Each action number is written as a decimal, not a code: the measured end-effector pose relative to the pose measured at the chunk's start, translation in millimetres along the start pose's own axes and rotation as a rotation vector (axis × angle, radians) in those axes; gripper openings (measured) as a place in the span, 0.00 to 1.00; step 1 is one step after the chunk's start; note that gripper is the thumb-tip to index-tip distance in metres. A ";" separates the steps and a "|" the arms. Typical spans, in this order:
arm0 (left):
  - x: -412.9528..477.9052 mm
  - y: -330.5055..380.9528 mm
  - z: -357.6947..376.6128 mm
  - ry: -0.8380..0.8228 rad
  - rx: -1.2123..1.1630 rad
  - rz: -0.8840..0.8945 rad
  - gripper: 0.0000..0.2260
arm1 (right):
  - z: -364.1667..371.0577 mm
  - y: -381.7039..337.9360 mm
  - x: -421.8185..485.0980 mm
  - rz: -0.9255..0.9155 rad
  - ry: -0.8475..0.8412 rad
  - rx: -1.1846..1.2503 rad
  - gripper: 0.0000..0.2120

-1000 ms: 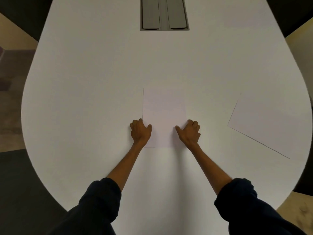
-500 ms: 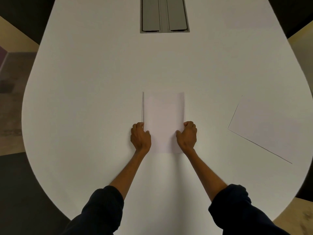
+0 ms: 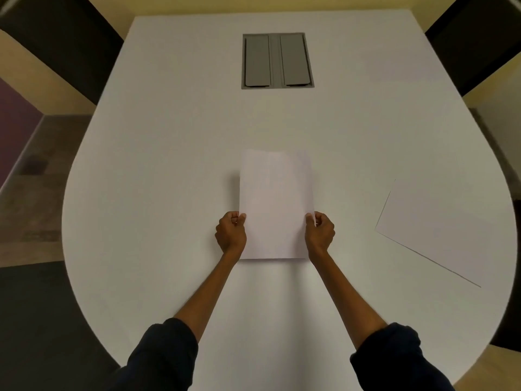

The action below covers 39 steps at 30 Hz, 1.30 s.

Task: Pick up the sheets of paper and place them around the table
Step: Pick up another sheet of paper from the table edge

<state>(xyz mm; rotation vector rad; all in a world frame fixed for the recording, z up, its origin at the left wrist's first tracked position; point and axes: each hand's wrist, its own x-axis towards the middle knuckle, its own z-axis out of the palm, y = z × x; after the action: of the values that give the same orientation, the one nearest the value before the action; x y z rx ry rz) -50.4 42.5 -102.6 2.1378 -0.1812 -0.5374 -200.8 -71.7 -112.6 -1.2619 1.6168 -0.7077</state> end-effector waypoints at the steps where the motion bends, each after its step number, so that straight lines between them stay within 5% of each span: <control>1: -1.8 3.8 -4.9 -0.004 -0.025 0.001 0.11 | -1.6 -3.9 -3.5 -0.003 0.005 0.026 0.10; 18: -29.9 48.4 -160.2 0.076 -0.260 0.192 0.08 | 24.5 -109.1 -107.2 -0.217 -0.232 0.329 0.09; 39: -170.6 -99.7 -472.1 0.493 -0.437 0.247 0.08 | 99.4 -110.4 -434.0 -0.440 -0.655 0.401 0.04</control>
<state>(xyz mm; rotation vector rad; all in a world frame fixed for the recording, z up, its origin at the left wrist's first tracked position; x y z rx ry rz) -1.7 506.6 107.5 1.7239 -0.0422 0.0982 -50.0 315.7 81.2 -1.3656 0.6356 -0.7326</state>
